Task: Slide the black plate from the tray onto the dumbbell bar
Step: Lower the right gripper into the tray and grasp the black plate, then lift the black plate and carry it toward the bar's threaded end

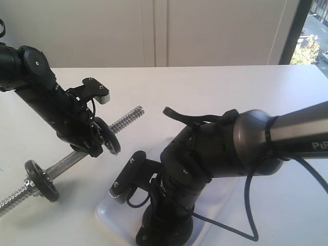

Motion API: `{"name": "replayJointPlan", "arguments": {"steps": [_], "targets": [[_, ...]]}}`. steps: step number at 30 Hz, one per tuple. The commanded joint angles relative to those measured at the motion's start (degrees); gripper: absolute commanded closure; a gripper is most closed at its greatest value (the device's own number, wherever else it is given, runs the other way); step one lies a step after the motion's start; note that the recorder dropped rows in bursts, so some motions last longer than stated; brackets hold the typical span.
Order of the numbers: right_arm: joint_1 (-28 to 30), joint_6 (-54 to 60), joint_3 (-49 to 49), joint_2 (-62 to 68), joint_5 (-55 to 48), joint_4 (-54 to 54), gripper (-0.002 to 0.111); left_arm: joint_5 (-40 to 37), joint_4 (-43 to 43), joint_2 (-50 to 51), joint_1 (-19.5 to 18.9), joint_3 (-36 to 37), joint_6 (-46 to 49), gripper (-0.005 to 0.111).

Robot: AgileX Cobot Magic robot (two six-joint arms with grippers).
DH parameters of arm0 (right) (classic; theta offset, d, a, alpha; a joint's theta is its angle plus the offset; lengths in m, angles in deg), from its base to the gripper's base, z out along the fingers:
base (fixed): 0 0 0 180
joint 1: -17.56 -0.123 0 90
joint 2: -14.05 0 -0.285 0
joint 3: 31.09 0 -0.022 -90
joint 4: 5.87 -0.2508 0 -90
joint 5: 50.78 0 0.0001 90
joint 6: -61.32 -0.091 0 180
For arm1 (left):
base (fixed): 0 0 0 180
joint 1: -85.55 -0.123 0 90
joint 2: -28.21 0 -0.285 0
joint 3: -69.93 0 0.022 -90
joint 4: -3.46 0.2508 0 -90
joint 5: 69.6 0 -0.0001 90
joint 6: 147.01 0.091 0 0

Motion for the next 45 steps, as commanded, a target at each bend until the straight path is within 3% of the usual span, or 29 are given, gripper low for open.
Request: {"name": "replayJointPlan", "arguments": {"steps": [1,10,17,24,28,35,45], "targets": [[0.04,-4.62,0.66,2.25,-4.52,7.66,0.012,0.15,-3.58,-2.68,0.08,-0.89,-0.27,0.107],[0.04,-9.47,0.66,2.25,-6.50,8.55,0.059,0.14,-3.58,-2.68,0.08,-0.89,0.00,0.107],[0.15,-9.50,0.66,2.10,-6.25,8.66,0.108,0.14,-3.58,-2.68,0.08,-0.89,0.14,0.107],[1.01,-9.84,0.19,-3.20,-5.19,8.31,0.108,-0.01,-3.58,-2.68,0.08,-0.89,0.25,0.107],[5.08,-4.27,-1.06,-7.93,-5.49,4.07,0.108,-0.01,-3.58,-2.68,0.08,-0.89,0.25,0.107],[18.20,19.88,-7.11,-11.80,-12.19,-20.02,0.108,-0.01,-3.58,-2.68,0.08,-0.89,0.25,0.107],[38.84,49.82,-20.59,-3.90,-35.58,-55.54,0.108,-0.83,-3.80,-2.68,0.08,-0.89,1.48,0.107]]}}
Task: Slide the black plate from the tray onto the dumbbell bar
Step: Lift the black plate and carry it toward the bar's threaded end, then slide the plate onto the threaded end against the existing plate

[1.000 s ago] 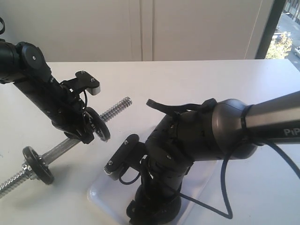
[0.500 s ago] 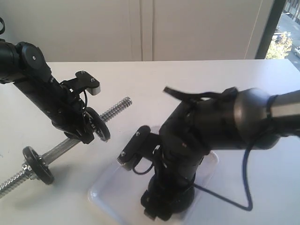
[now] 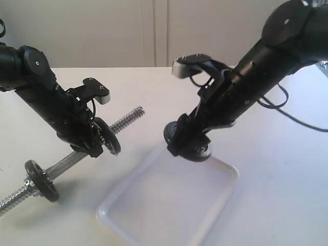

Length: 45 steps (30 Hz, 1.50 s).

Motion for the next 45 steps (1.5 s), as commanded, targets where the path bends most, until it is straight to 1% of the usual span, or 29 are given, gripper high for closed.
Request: {"name": "replayJointPlan", "arguments": {"steps": [1,3,6,9,13,17,23,31,39,45], "targets": [[7.73,10.76,-5.85,5.38,-10.37,-16.24,0.108,-1.37,-4.06,-2.68,0.08,-0.89,1.81,0.107],[10.39,13.02,-8.15,9.36,-10.37,-21.67,0.108,-2.08,-5.37,-2.68,0.08,-0.89,3.66,0.107],[12.31,13.02,-10.23,14.33,-10.37,-24.32,0.108,-2.43,-6.32,-2.68,0.08,-0.89,3.79,0.107],[12.70,13.46,-11.72,18.90,-10.37,-26.13,0.108,-2.91,-6.95,-2.68,0.08,-0.89,4.85,0.107],[12.70,14.99,-13.64,23.77,-10.37,-32.93,0.108,-3.55,-9.14,-2.68,0.08,-0.89,6.38,0.107],[12.70,15.90,-15.04,25.89,-10.37,-37.84,0.108,-4.37,-11.09,-2.68,0.08,-0.89,8.24,0.107],[12.32,16.05,-16.49,26.92,-10.37,-41.13,0.108,-4.37,-11.19,-2.68,0.08,-0.89,8.24,0.107],[8.69,16.44,-16.64,28.01,-10.37,-42.47,0.108,-4.37,-12.63,-2.68,0.08,-0.89,9.54,0.107],[7.16,16.89,-16.64,28.73,-10.37,-42.93,0.108,-4.37,-12.76,-2.68,0.08,-0.89,9.78,0.107],[6.54,17.52,-16.64,29.10,-10.37,-45.29,0.108,-4.37,-13.02,-2.68,0.08,-0.89,10.20,0.107]]}}
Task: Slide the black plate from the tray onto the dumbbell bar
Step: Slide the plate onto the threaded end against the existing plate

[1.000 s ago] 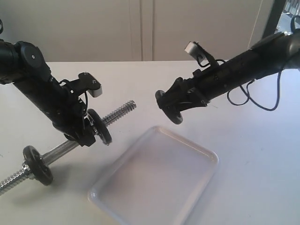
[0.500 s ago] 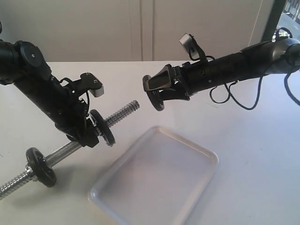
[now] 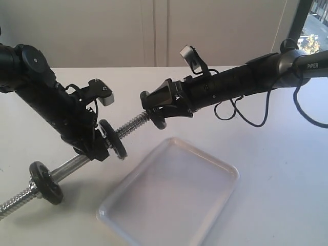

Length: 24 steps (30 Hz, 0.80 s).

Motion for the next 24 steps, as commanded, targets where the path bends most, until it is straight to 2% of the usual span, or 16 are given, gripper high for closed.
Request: {"name": "replayJointPlan", "arguments": {"steps": [1,13,24], "targets": [[-0.56,1.06,-0.70,-0.34,-2.56,-5.25,0.108,-0.65,-5.80,-2.68,0.08,-0.89,0.07,0.107],[-1.56,0.45,-0.93,1.96,-2.56,-5.90,0.108,-0.65,-6.28,-2.68,0.08,-0.89,0.44,0.107],[-2.73,0.45,-0.93,1.96,-2.56,-11.70,0.108,1.82,-9.25,-2.68,0.08,-0.89,0.96,0.107]]}}
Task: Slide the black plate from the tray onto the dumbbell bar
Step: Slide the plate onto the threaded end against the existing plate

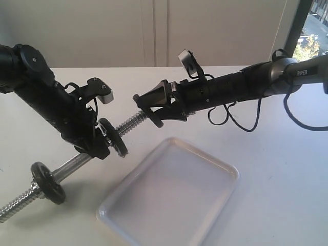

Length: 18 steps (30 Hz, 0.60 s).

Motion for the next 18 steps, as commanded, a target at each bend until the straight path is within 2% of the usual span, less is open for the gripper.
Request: {"name": "replayJointPlan", "arguments": {"steps": [1,18], "targets": [[-1.51,0.26,-0.73,-0.75,-2.85,-6.74,0.108,1.47,-8.00,-2.68,0.29,-0.89,0.74,0.107],[-2.55,-1.92,-0.50,-0.75,-2.85,-15.32,0.108,4.77,-10.63,-2.68,0.29,-0.89,0.73,0.107]]}}
